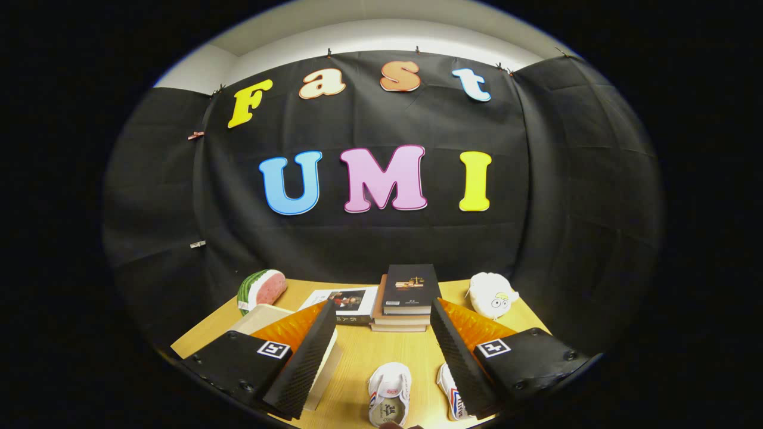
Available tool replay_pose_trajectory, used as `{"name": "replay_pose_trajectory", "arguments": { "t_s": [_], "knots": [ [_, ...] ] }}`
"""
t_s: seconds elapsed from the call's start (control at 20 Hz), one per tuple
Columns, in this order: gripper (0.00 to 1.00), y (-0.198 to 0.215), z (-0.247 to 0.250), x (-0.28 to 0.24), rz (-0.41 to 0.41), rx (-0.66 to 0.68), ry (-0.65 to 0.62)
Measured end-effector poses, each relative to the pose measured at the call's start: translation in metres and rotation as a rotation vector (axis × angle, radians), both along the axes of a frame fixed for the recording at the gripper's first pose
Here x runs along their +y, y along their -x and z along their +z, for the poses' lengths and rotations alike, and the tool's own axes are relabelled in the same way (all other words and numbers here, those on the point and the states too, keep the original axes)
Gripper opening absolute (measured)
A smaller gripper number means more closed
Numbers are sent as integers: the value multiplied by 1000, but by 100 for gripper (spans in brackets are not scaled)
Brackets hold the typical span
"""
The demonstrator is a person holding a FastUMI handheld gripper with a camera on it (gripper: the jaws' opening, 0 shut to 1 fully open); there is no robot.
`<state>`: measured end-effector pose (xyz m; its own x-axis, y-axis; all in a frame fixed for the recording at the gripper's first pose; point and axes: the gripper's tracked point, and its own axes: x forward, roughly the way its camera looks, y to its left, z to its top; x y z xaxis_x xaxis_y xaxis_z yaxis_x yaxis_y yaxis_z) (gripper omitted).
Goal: Open the storage box then place both shoes into the box .Put the left shoe in first, then the right shoe, with the right side of both shoes facing outward in a uniform manner.
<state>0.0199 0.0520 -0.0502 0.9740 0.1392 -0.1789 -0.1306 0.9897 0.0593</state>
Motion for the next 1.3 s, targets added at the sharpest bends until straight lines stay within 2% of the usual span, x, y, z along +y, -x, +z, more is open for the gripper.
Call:
{"name": "replay_pose_trajectory", "arguments": {
  "t_s": [0.3, 0.45, 0.85, 1.0, 1.3],
  "knots": [
    [98, 2, -38, 37, 131, 193, -148],
    [99, 18, -77, 72, 237, 395, -291],
    [98, 42, -145, 117, 380, 741, -536],
    [98, 46, -172, 126, 404, 854, -630],
    [98, 38, -200, 137, 406, 957, -777]
  ]
}}
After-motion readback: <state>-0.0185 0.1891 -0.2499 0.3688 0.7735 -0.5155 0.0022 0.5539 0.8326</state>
